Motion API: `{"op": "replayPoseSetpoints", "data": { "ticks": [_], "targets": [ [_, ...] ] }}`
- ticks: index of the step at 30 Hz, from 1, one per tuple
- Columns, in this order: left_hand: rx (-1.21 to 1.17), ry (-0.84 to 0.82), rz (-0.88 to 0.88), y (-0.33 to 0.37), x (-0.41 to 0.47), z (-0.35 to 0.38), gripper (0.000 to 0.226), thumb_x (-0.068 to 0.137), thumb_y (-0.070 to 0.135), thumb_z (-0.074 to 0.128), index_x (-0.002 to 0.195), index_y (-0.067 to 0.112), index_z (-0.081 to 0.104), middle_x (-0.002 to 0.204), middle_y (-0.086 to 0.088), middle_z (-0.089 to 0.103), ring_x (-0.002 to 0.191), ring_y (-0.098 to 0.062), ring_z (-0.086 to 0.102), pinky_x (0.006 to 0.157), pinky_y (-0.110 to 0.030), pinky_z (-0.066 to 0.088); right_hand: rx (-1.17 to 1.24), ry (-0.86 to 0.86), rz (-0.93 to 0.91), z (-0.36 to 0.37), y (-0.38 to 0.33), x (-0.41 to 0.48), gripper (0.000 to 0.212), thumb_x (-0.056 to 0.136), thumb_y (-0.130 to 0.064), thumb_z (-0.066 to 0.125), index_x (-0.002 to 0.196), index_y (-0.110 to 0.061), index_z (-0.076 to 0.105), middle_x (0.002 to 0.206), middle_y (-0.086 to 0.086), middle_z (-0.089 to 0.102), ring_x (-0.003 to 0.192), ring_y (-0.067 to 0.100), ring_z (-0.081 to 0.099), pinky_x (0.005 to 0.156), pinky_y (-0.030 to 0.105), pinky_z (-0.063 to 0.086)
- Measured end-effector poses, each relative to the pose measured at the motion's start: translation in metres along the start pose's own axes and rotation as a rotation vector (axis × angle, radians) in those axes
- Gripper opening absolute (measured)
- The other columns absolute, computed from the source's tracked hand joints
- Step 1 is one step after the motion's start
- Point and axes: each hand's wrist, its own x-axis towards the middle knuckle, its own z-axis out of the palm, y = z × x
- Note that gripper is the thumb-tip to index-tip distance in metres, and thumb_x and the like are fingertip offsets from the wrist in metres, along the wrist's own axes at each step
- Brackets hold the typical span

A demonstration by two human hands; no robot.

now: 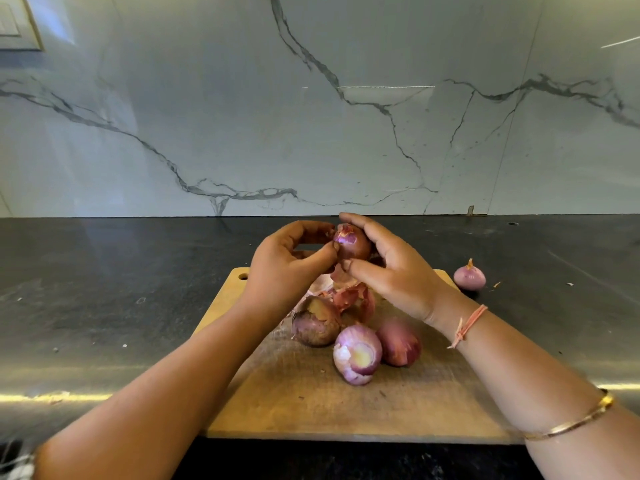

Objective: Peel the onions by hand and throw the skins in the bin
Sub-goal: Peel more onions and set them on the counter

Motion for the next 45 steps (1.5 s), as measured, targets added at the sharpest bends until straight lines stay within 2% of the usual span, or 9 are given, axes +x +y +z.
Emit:
{"op": "replayPoseSetpoints", "data": {
  "ticks": [3, 6, 14, 19, 26, 34, 38, 40, 45],
  "targets": [
    [0.023, -0.001, -0.011, 0.001, -0.001, 0.001, 0.016, 0.085, 0.012, 0.067, 0.091, 0.027, 0.067, 0.089, 0.009, 0.072, 0.076, -0.008, 0.071, 0.073, -0.027, 0.058, -0.101, -0.019, -0.025, 0.001, 0.0, -0.001, 0.058, 0.091, -0.011, 0.061, 0.142, -0.025, 0.038, 0.137, -0.003, 0.05, 0.122, 0.008, 0.051, 0.105, 0.026, 0.041],
    [0.05, 0.025, -0.015, 0.001, -0.001, 0.002, 0.014, 0.084, 0.012, 0.068, 0.088, 0.026, 0.068, 0.082, 0.007, 0.073, 0.071, -0.009, 0.071, 0.07, -0.031, 0.059, -0.131, 0.002, -0.035, 0.002, -0.002, -0.001, 0.057, 0.09, -0.008, 0.062, 0.141, -0.022, 0.041, 0.133, -0.002, 0.053, 0.119, 0.007, 0.053, 0.101, 0.02, 0.042],
    [0.186, 0.07, 0.01, 0.001, -0.002, 0.004, 0.015, 0.083, 0.015, 0.069, 0.082, 0.03, 0.067, 0.07, 0.005, 0.072, 0.068, -0.021, 0.07, 0.063, -0.044, 0.058, -0.159, 0.017, -0.048, 0.003, -0.003, 0.0, 0.056, 0.088, -0.007, 0.065, 0.138, -0.019, 0.045, 0.131, -0.001, 0.055, 0.117, 0.009, 0.055, 0.101, 0.026, 0.045],
    [0.25, 0.083, 0.034, 0.0, 0.0, 0.005, 0.013, 0.082, 0.015, 0.068, 0.085, 0.028, 0.068, 0.073, 0.006, 0.071, 0.069, -0.018, 0.069, 0.066, -0.034, 0.058, -0.171, 0.01, -0.049, 0.005, -0.003, -0.001, 0.055, 0.088, -0.008, 0.065, 0.138, -0.019, 0.046, 0.131, -0.001, 0.055, 0.117, 0.009, 0.054, 0.099, 0.018, 0.044],
    [0.325, 0.136, 0.086, -0.004, 0.0, 0.007, 0.011, 0.082, 0.012, 0.067, 0.088, 0.021, 0.071, 0.07, 0.014, 0.066, 0.06, -0.004, 0.063, 0.051, -0.01, 0.044, -0.188, 0.022, -0.051, 0.005, -0.003, 0.0, 0.054, 0.086, -0.012, 0.068, 0.137, -0.019, 0.048, 0.127, -0.002, 0.058, 0.114, 0.008, 0.056, 0.099, 0.022, 0.045],
    [0.416, 0.151, 0.173, -0.003, 0.001, 0.003, 0.014, 0.082, 0.011, 0.066, 0.09, 0.017, 0.075, 0.066, 0.022, 0.06, 0.068, 0.009, 0.059, 0.06, -0.007, 0.045, -0.179, 0.03, -0.043, 0.004, -0.003, -0.001, 0.054, 0.084, -0.016, 0.072, 0.133, -0.023, 0.051, 0.116, -0.008, 0.062, 0.104, 0.003, 0.06, 0.09, 0.012, 0.046],
    [0.402, 0.16, 0.204, -0.002, 0.002, 0.0, 0.011, 0.083, 0.01, 0.066, 0.087, 0.015, 0.075, 0.066, 0.02, 0.062, 0.071, 0.002, 0.061, 0.058, -0.009, 0.046, -0.01, 0.023, -0.008, 0.002, -0.001, 0.001, 0.043, 0.078, -0.014, 0.077, 0.114, -0.023, 0.054, 0.11, -0.004, 0.065, 0.101, 0.009, 0.063, 0.092, 0.025, 0.051],
    [0.397, 0.156, 0.211, -0.002, 0.002, -0.001, 0.01, 0.083, 0.01, 0.067, 0.086, 0.015, 0.075, 0.066, 0.02, 0.062, 0.066, 0.004, 0.06, 0.056, -0.008, 0.046, 0.079, 0.013, 0.008, 0.002, 0.001, 0.002, 0.043, 0.072, -0.019, 0.077, 0.109, -0.024, 0.056, 0.108, -0.004, 0.066, 0.101, 0.012, 0.064, 0.093, 0.029, 0.052],
    [0.345, 0.156, 0.176, -0.002, 0.005, -0.005, 0.019, 0.084, 0.011, 0.066, 0.074, 0.026, 0.07, 0.056, 0.022, 0.062, 0.061, 0.003, 0.061, 0.058, -0.017, 0.051, 0.144, 0.006, 0.003, -0.002, 0.002, 0.003, 0.043, 0.071, -0.024, 0.073, 0.113, -0.025, 0.062, 0.115, 0.001, 0.067, 0.104, 0.016, 0.065, 0.094, 0.036, 0.053]
  ]
}}
